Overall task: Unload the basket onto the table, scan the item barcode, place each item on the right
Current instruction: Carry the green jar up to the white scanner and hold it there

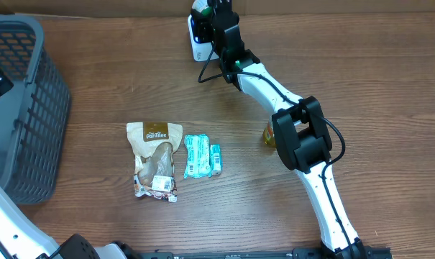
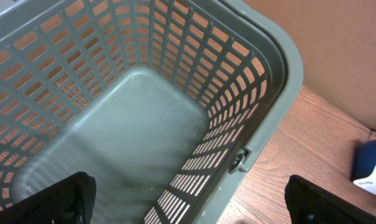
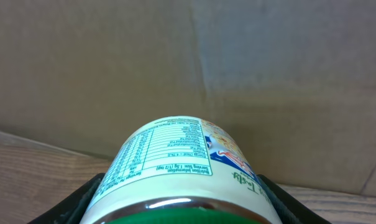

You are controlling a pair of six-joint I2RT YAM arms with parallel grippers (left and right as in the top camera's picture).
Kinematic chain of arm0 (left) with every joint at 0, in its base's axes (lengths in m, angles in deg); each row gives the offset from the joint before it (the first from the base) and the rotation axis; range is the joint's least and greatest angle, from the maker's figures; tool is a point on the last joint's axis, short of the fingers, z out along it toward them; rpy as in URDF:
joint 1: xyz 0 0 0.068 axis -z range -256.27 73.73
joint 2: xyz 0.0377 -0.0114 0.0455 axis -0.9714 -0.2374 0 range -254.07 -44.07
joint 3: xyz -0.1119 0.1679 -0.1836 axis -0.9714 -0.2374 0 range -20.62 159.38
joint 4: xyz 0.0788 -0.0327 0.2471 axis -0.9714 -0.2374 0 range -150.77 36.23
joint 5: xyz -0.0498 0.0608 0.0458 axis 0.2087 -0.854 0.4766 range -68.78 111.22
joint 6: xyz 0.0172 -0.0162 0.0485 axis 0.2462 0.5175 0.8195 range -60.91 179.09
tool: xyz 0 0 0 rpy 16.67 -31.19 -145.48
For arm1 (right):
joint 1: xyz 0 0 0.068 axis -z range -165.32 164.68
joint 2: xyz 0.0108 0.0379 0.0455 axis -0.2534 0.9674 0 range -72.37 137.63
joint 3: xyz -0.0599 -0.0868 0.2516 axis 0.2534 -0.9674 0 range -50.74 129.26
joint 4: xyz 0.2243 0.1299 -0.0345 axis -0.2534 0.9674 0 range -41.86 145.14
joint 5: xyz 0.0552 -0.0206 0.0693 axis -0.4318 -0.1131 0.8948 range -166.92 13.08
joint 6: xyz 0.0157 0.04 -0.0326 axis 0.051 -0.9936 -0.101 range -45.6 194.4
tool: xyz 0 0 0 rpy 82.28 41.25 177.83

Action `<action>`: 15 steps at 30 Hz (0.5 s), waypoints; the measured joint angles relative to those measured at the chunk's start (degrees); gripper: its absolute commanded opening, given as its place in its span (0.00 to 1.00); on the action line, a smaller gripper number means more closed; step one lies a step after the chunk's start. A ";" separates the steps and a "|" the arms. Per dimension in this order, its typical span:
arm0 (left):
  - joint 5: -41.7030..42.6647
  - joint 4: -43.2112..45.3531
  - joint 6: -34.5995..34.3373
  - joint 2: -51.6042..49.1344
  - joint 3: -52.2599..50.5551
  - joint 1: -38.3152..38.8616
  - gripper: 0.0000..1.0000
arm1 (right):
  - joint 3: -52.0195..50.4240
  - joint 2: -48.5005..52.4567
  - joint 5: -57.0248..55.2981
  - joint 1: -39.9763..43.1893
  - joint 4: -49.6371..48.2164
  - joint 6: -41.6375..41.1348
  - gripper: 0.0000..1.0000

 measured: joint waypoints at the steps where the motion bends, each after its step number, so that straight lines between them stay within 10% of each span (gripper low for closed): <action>1: 0.02 0.00 0.00 0.00 0.00 0.00 0.99 | 0.00 0.00 0.24 0.00 0.00 -0.04 0.23; 15: 0.02 0.00 0.00 0.00 0.00 0.00 0.99 | 0.00 0.02 0.76 0.00 0.02 -0.02 0.22</action>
